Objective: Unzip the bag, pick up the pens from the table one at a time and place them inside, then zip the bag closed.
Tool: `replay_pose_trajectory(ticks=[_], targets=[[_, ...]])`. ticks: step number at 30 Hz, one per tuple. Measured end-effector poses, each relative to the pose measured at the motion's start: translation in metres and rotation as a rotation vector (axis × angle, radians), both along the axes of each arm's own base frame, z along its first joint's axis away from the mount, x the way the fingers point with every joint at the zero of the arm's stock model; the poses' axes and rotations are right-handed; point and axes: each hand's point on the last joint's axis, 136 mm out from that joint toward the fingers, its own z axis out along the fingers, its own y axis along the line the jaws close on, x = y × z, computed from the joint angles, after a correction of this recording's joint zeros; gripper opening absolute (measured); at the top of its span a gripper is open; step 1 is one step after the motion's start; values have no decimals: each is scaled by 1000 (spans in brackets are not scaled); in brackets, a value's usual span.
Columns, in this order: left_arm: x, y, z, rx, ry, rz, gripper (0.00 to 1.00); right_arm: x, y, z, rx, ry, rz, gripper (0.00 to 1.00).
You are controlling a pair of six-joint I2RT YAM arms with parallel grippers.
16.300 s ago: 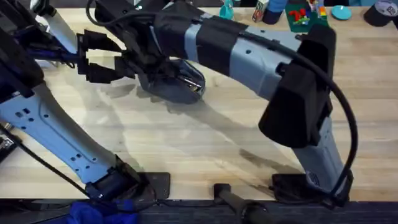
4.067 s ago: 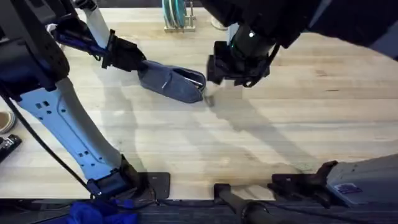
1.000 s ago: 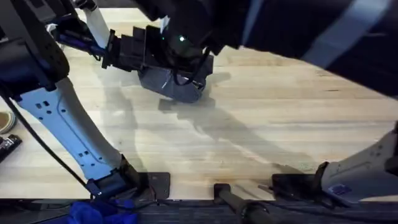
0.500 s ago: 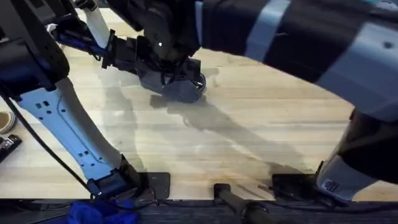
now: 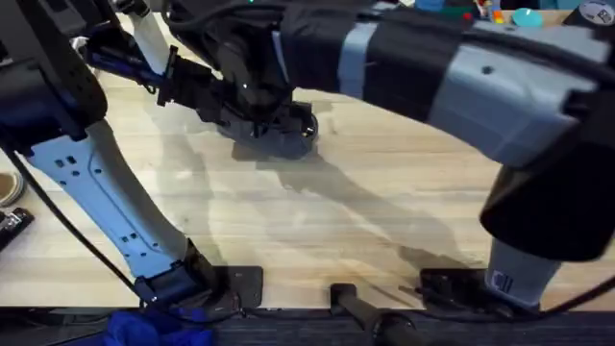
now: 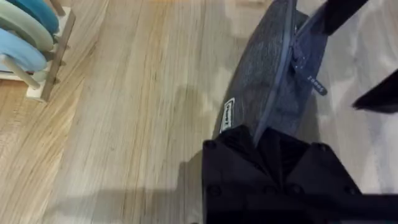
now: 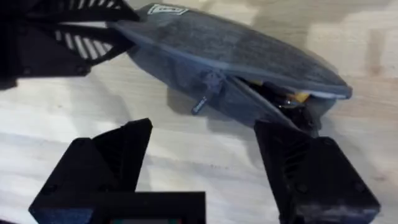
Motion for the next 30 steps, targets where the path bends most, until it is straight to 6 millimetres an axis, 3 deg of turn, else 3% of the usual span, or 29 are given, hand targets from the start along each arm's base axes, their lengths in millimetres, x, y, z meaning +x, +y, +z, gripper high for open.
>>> replay_pose_trajectory(ticks=[16,30], targets=[[0,0,0,0,0,0,42,19,0,-19,-2,-5,-25,994],[0,0,0,-1,-1,1,42,30,-2,-21,-16,-45,-38,953]])
